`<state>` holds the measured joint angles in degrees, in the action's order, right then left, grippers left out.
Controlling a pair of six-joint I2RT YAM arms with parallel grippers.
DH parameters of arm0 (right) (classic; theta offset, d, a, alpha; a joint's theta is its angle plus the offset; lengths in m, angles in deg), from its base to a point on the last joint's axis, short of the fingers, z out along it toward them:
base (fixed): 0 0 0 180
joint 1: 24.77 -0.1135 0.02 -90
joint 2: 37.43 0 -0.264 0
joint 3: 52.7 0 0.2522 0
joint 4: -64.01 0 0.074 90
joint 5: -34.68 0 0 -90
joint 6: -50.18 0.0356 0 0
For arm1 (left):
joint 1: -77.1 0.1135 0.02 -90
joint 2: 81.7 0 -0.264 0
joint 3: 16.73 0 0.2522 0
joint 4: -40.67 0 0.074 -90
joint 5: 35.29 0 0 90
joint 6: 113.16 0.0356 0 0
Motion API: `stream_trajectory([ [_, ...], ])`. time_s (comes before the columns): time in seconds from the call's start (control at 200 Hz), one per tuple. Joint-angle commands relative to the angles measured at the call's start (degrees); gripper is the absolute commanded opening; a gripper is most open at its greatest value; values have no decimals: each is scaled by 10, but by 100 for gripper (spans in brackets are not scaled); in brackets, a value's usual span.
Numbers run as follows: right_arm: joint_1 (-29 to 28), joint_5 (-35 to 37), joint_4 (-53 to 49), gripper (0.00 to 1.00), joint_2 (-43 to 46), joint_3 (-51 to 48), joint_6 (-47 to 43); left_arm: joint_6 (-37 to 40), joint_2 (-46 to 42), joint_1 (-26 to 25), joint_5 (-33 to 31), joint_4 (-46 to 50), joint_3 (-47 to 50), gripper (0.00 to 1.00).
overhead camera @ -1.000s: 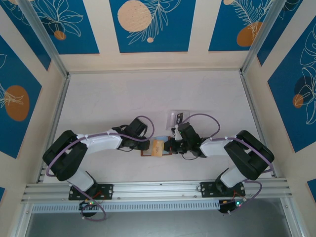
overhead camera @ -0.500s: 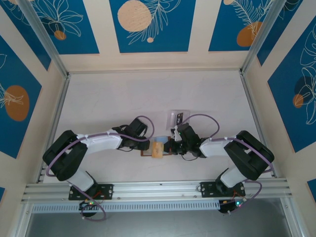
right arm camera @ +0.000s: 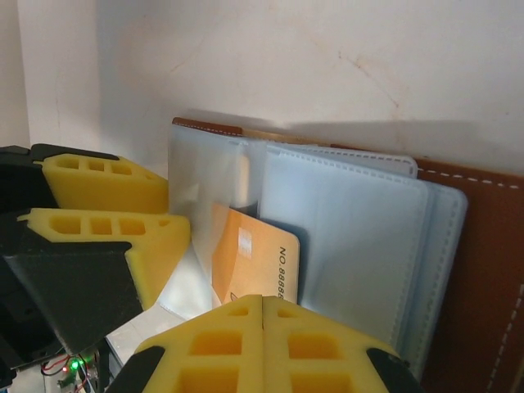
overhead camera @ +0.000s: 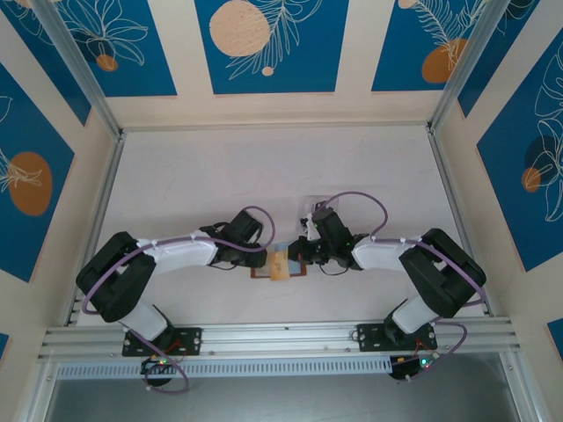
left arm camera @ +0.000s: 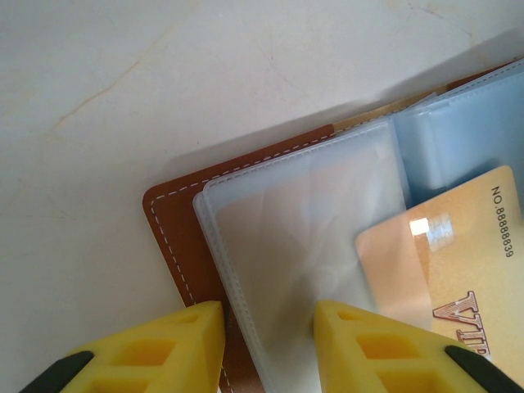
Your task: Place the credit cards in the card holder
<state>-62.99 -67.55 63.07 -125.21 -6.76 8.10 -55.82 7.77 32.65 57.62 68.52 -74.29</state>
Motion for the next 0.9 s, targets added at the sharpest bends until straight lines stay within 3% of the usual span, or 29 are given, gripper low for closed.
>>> stream_trajectory([
  [0.0, 4, -25, -8, 0, -15, 12, -8, -7, 21, -5, -17, 42, 19, 34],
  [0.04, 7, -38, -9, 0, -17, 15, -10, -7, 21, -5, -17, 42, 19, 34],
  [0.215, 8, -56, -32, 23, -16, 27, -23, -6, 24, -5, -17, 39, 20, 34],
  [0.325, -1, -41, -68, 30, -25, 46, -39, -7, 25, -5, -17, 36, 23, 34],
  [0.48, -11, -14, -106, 31, -33, 65, -51, -5, 13, -6, -13, 46, 19, 34],
  [0.705, -10, -5, -116, 29, -46, 65, -46, -8, -70, -4, -11, 119, -29, 37],
  [0.895, -8, -12, -119, 27, -49, 68, -47, -12, -74, -5, 42, 113, -55, 30],
])
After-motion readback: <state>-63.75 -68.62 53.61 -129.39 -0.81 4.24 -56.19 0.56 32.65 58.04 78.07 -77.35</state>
